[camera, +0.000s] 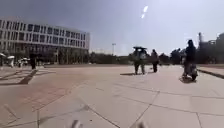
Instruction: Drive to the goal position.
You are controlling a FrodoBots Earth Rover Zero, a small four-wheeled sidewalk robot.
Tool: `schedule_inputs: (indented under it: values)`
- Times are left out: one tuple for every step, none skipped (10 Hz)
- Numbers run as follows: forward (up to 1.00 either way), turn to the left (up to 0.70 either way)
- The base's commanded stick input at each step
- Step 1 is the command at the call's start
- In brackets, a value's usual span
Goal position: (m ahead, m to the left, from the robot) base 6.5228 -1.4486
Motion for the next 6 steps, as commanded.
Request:
schedule_inputs:
  values:
    - [0.70,0.00]
    - [0.70,0.00]
    - [0.70,0.00]
    - [0.70,0.00]
    - [0.70,0.00]
    - [0.70,0.00]
